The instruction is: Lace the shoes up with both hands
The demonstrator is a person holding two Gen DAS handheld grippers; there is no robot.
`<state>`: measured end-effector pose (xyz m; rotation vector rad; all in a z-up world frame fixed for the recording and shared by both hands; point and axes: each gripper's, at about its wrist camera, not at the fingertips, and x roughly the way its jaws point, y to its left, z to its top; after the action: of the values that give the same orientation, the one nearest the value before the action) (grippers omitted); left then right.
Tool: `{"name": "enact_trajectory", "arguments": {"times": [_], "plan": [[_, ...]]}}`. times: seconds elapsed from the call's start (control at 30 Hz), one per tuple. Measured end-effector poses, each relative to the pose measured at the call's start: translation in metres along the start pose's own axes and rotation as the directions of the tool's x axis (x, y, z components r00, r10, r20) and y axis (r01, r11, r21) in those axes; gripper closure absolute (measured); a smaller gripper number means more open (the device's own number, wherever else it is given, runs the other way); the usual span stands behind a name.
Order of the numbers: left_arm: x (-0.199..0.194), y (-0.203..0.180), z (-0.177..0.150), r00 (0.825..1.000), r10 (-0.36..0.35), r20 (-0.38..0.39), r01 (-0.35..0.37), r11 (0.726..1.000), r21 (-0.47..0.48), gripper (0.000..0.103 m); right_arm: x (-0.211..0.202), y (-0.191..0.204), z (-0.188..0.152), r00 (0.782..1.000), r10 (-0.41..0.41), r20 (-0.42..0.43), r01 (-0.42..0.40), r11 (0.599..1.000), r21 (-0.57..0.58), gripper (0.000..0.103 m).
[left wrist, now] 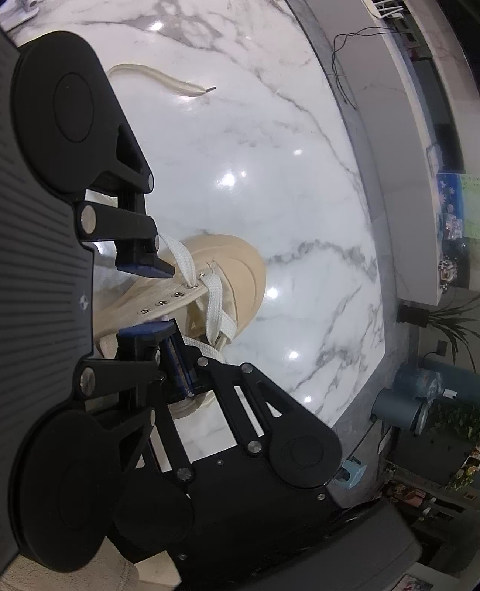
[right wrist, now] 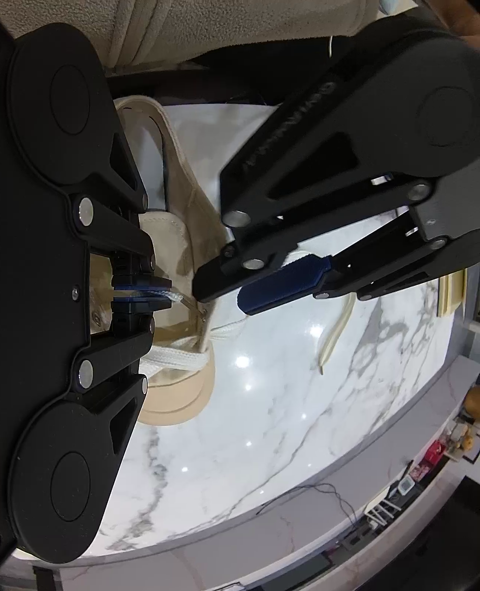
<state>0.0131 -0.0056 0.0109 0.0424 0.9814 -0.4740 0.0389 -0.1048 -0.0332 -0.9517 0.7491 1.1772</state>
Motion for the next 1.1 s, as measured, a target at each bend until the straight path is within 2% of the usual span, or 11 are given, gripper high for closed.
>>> {"name": "enact_trajectory", "arguments": {"times": [0.13,0.47,0.57,0.63,1.1], "plan": [[0.001,0.002,0.001,1.0,0.002,0.001,-0.002,1.0,-0.009,0.071,0.001,-0.001,0.002,1.0,0.01,-0.009,-0.01,1.0,-0.021,0.101],[0.001,0.002,0.003,1.0,-0.007,-0.005,0.007,1.0,-0.012,0.071,0.0,-0.003,0.003,1.0,0.019,-0.016,-0.019,0.999,-0.033,0.101],[0.002,0.002,0.004,1.0,-0.012,-0.018,0.012,1.0,-0.009,0.073,0.001,-0.004,0.003,1.0,0.011,-0.014,-0.011,1.0,-0.027,0.101],[0.002,0.003,0.003,1.0,-0.016,-0.024,0.015,1.0,-0.01,0.079,0.0,-0.005,0.003,1.0,0.006,-0.011,-0.006,1.0,-0.023,0.101],[0.005,0.009,0.002,0.999,-0.002,-0.045,0.0,1.0,-0.029,0.079,-0.01,-0.02,0.002,0.999,-0.028,0.034,0.026,0.999,0.043,0.101]]}}
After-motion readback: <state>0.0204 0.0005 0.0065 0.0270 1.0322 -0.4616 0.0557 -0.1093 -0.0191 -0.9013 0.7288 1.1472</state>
